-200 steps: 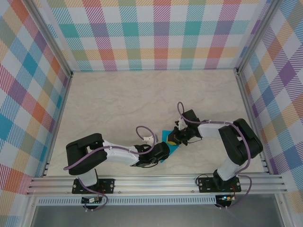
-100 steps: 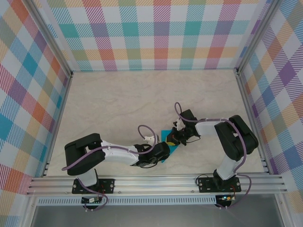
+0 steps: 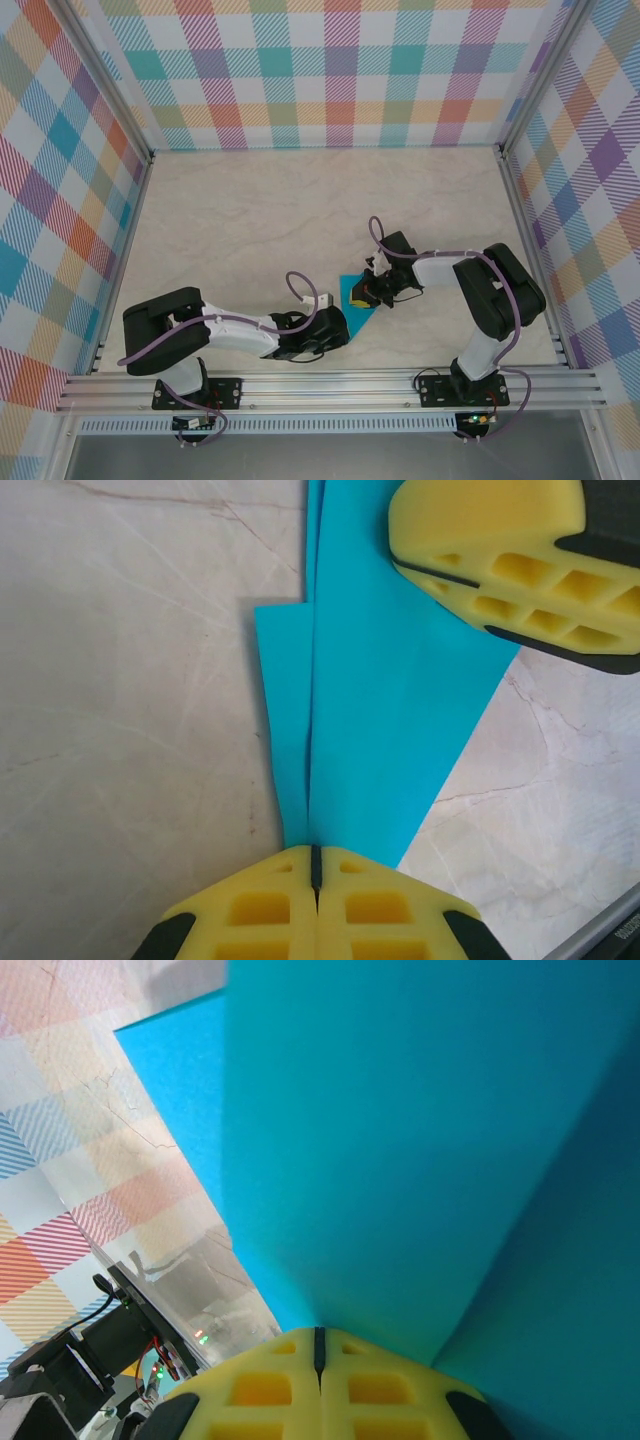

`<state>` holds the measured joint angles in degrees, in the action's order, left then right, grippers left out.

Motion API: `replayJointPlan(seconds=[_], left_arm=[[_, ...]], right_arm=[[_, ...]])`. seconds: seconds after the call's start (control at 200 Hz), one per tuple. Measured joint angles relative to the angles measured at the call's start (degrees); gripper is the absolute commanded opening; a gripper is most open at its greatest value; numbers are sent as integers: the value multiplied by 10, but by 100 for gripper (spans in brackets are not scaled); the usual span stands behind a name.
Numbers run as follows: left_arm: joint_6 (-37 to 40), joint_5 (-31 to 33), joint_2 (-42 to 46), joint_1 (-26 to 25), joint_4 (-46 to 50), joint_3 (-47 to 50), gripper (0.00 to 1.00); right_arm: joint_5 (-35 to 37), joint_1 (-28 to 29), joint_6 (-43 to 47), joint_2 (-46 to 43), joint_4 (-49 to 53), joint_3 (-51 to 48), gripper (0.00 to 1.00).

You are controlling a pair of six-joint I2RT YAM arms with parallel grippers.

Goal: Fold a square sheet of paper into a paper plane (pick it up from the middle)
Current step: Fourth fold the wing at the center of the table.

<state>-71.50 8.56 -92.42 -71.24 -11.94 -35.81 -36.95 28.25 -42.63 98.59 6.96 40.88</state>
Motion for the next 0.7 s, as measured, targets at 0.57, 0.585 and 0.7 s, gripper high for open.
replayJointPlan(seconds=[0.57, 0.585, 0.7], left_arm=[[16, 19, 17, -34, 12, 0, 0], [18, 17, 18, -35, 12, 0, 0], [26, 10, 18, -38, 6, 0, 0]], right_arm=[[0, 0, 0, 1, -2, 0, 0], [0, 0, 0, 1, -2, 0, 0], [-1, 0, 0, 2, -2, 0, 0]])
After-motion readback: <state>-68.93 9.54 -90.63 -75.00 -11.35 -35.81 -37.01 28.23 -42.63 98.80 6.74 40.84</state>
